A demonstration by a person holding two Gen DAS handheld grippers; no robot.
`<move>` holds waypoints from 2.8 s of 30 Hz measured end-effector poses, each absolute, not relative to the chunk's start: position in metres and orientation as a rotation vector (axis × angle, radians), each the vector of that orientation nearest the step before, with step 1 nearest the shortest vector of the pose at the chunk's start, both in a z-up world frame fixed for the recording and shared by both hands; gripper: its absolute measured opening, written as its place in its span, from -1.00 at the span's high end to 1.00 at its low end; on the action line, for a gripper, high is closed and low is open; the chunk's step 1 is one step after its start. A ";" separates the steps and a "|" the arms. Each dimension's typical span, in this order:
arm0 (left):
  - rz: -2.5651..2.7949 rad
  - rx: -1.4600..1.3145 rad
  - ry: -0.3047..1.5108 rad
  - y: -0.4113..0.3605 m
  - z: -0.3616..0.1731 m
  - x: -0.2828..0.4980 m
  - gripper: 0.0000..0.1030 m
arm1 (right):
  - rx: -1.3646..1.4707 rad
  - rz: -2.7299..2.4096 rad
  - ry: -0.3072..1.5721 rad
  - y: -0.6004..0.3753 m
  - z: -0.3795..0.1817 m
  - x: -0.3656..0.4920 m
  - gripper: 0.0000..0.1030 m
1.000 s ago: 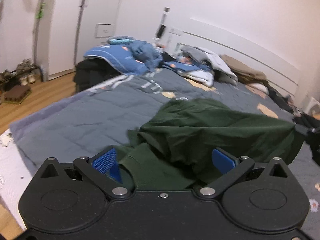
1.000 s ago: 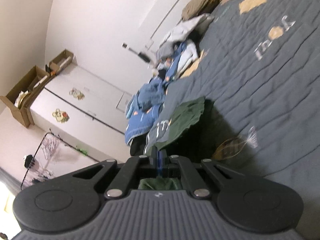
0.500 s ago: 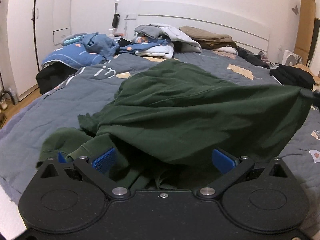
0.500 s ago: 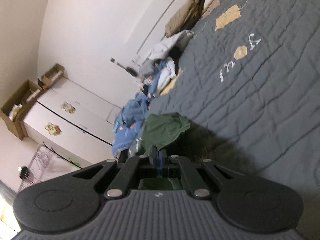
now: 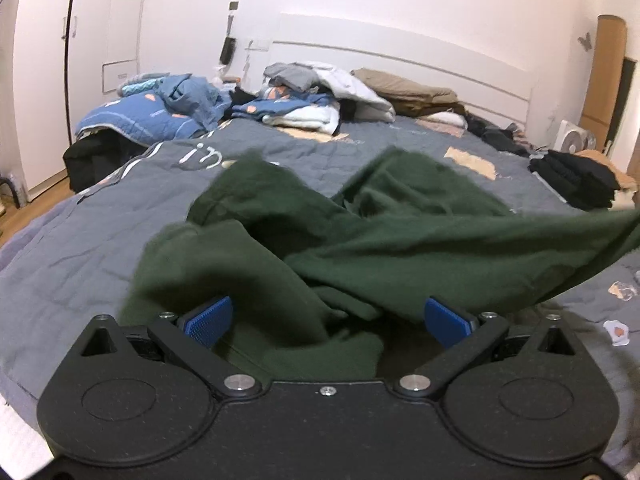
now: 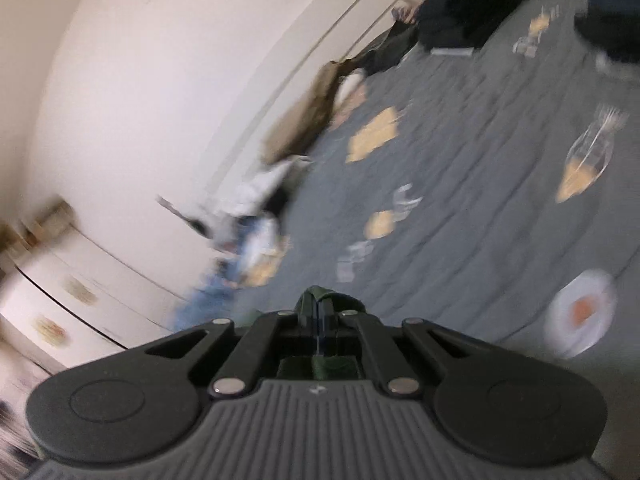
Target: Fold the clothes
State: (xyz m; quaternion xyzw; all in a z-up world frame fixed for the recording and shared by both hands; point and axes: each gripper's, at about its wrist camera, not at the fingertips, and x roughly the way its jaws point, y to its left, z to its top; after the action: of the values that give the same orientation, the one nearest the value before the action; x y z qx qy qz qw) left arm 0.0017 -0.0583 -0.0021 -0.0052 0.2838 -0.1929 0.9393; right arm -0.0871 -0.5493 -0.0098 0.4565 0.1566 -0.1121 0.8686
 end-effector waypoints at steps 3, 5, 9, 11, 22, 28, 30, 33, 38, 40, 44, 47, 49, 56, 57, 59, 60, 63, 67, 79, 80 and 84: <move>-0.392 -0.020 0.568 -0.055 0.002 0.001 -1.00 | 0.864 -0.269 0.435 -0.546 -0.016 -0.079 0.95; -0.373 -0.020 0.543 -0.050 0.007 0.000 -1.00 | 0.802 -0.291 0.506 -0.544 -0.020 -0.073 0.93; -0.272 0.009 0.508 -0.034 0.016 0.006 -1.00 | 0.735 -0.305 0.547 -0.543 -0.016 -0.072 0.85; -0.209 0.017 0.519 -0.026 0.017 0.013 -1.00 | 0.716 -0.330 0.513 -0.545 -0.007 -0.082 0.79; -0.174 -0.005 0.679 -0.017 0.000 0.029 -0.92 | 0.698 -0.162 0.485 -0.512 -0.005 -0.072 0.17; -0.147 -0.054 0.653 -0.007 0.005 0.026 -0.93 | 0.557 0.048 0.541 -0.439 -0.009 -0.044 0.13; -0.135 -0.101 0.658 0.002 0.006 0.028 -0.94 | 0.511 0.133 0.569 -0.409 -0.013 -0.037 0.12; -0.125 -0.126 0.669 0.010 0.006 0.030 -0.94 | 0.434 0.246 0.610 -0.360 -0.021 -0.029 0.12; -0.124 -0.143 0.684 0.020 0.005 0.030 -0.95 | 0.298 0.416 0.668 -0.279 -0.035 -0.020 0.10; -0.131 -0.150 0.689 0.025 0.005 0.028 -0.95 | 0.242 0.437 0.674 -0.259 -0.041 -0.019 0.10; -0.152 -0.164 0.707 0.036 0.002 0.025 -0.99 | 0.156 0.466 0.687 -0.227 -0.051 -0.014 0.09; -0.181 -0.154 0.727 0.045 -0.002 0.021 -0.99 | 0.143 0.465 0.697 -0.220 -0.057 -0.010 0.08; -0.202 -0.149 0.741 0.051 -0.005 0.019 -0.99 | 0.133 0.465 0.704 -0.216 -0.061 -0.006 0.08; -0.250 -0.178 0.776 0.077 -0.015 0.006 -0.99 | 0.125 0.457 0.729 -0.205 -0.073 0.004 0.23; -0.255 -0.187 0.780 0.079 -0.016 0.006 -0.99 | 0.141 0.451 0.733 -0.207 -0.074 0.006 0.44; -0.276 -0.234 0.796 0.083 -0.020 0.006 -0.99 | 0.172 0.440 0.741 -0.210 -0.075 0.008 0.76; -0.287 -0.258 0.805 0.085 -0.022 0.006 -0.99 | 0.188 0.435 0.745 -0.212 -0.076 0.010 0.83; -0.319 -0.290 0.792 0.083 -0.022 0.005 -0.99 | 0.250 0.426 0.753 -0.220 -0.074 0.013 0.86; -0.366 -0.290 0.755 0.075 -0.018 0.001 -0.99 | 0.357 0.418 0.723 -0.241 -0.061 0.009 0.87; -0.529 -0.130 0.672 0.011 -0.009 -0.020 -0.99 | 0.571 0.240 0.630 -0.332 -0.029 -0.008 0.87; -0.540 -0.114 0.672 0.005 -0.010 -0.021 -0.99 | 0.565 0.219 0.634 -0.337 -0.029 -0.009 0.87; -0.582 -0.055 0.672 -0.018 -0.013 -0.025 -0.99 | 0.498 0.155 0.661 -0.354 -0.024 -0.017 0.87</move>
State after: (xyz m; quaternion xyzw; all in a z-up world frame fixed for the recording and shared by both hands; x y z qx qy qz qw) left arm -0.0246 -0.0178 -0.0127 -0.0264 0.3248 -0.2813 0.9026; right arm -0.0169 -0.3542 -0.0243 0.2419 0.3210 0.0751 0.9126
